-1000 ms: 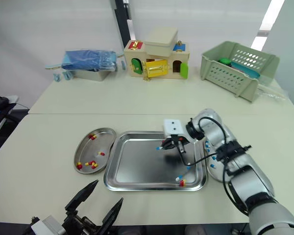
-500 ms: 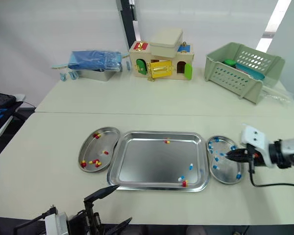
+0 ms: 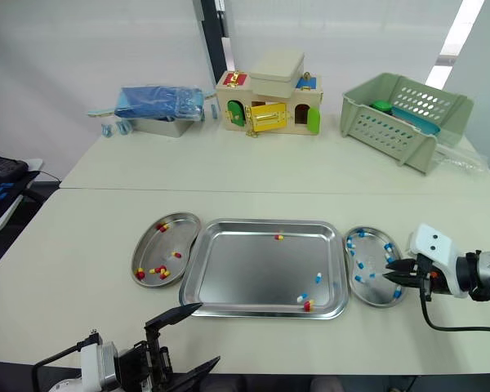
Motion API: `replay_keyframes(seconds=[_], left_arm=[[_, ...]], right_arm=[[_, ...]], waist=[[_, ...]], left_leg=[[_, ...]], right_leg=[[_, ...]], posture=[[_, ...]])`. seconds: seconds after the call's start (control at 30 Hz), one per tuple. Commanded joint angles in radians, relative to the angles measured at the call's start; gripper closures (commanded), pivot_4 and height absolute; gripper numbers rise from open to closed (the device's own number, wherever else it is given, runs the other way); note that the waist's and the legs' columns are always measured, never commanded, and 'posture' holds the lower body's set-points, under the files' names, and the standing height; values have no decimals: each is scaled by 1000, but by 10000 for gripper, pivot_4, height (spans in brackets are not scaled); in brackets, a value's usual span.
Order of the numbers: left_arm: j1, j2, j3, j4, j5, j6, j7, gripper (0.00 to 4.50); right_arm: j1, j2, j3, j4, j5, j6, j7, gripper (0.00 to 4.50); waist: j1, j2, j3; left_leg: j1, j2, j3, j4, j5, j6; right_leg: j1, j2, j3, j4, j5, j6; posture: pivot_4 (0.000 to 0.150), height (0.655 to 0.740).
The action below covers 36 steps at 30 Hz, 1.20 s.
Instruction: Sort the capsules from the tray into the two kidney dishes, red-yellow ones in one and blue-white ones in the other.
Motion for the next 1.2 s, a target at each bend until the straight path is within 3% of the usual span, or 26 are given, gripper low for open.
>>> replay_keyframes(seconds=[0.03,0.3,0.6,0.73,0.97,1.2], left_arm=[[18,-10,16,-52,12,10,29,0],[15,-19,100,-110,37,92,176,0],[-114,98,389,-11,5,274,305,0],[-172,239,498,71,4,470,328,0],[-223,398,626,201,22,657,274,0],[-299,537,675,456,85,694,150,0]], right_arm=[[-20,-19,-5,12,22,-14,-6,24581],[-7,-23,-90,95,88,-42,26,279],[19,-67,-173,343,112,-128,85,279],[-24,-51,-131,442,92,-194,73,279],[-86,-53,-59,566,51,-321,94,279],[-82,-40,-56,586,44,-365,75,279]], waist=[[0,0,0],[3,0,0],[5,0,0],[-1,-1,0],[-14,-1,1],[-16,0,1]], left_leg=[[0,0,0,0,0,0],[0,0,0,0,0,0],[3,0,0,0,0,0],[5,0,0,-1,0,0],[5,0,0,-3,0,0],[6,0,0,-4,0,0]], right_leg=[[0,0,0,0,0,0],[0,0,0,0,0,0],[3,0,-1,-1,0,0],[4,0,0,0,0,0],[3,0,0,-1,0,0],[3,0,0,0,-1,0]], posture=[[1500,7400],[1500,7400],[1500,7400],[1500,7400],[1500,7400],[1500,7400]])
